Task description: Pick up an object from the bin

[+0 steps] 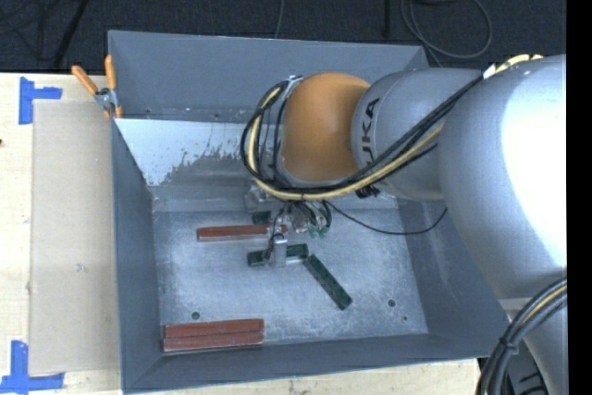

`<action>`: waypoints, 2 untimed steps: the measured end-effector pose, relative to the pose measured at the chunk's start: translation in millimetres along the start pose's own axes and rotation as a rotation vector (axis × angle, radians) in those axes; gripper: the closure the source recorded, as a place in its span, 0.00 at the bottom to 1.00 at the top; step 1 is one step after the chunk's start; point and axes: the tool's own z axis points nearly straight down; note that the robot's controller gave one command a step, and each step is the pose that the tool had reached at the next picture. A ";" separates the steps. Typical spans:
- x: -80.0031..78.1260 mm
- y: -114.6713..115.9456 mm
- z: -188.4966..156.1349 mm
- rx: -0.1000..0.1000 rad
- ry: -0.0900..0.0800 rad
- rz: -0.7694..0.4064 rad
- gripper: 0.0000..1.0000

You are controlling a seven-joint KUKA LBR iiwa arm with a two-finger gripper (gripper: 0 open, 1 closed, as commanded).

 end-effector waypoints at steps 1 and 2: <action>-0.6 -2.7 -3.3 0.001 0.004 0.004 1.00; 26.7 -38.0 -29.7 0.002 0.006 -0.266 1.00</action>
Offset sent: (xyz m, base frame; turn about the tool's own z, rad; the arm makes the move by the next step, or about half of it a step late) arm 0.0000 0.0000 0.0000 0.0000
